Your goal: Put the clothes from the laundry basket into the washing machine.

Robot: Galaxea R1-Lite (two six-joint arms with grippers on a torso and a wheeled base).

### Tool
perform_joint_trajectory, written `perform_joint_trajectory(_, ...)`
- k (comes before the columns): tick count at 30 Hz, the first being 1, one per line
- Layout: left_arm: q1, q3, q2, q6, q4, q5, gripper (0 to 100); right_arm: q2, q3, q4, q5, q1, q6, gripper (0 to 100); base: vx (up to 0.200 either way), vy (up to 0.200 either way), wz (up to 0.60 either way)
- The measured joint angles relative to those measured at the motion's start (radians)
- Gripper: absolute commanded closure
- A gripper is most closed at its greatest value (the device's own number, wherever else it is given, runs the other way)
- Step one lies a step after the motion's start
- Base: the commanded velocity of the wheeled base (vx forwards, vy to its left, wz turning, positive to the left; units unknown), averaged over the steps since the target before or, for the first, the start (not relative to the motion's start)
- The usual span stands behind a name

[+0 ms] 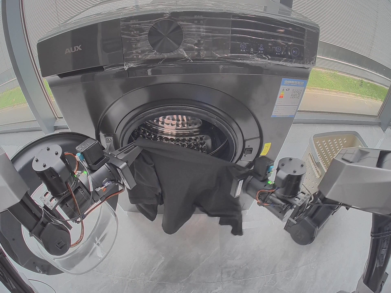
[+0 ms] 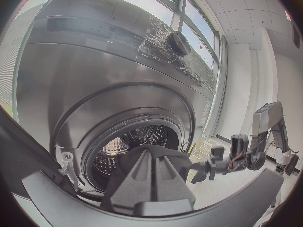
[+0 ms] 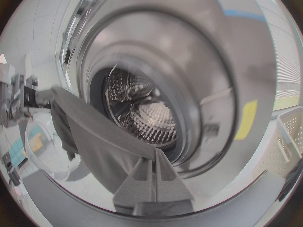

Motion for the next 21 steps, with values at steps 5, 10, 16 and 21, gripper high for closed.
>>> perform_joint_trajectory(5,0.01,0.02,-0.014,0.001,-0.001,-0.006,100,-0.092,0.048,-0.046,0.002,-0.035,0.009,100,0.0,0.0,0.0)
perform_joint_trajectory(10,0.016,0.062,-0.038,0.005,-0.001,-0.025,100,-0.184,0.101,-0.094,-0.001,-0.04,0.048,100,0.0,0.0,0.0)
perform_joint_trajectory(16,0.02,0.083,-0.064,0.007,-0.002,-0.033,100,-0.256,0.126,-0.113,-0.004,-0.026,0.067,100,0.0,0.0,0.0)
perform_joint_trajectory(21,0.021,0.082,-0.076,0.007,-0.001,-0.033,100,-0.282,0.129,-0.114,-0.003,-0.02,0.068,100,0.0,0.0,0.0)
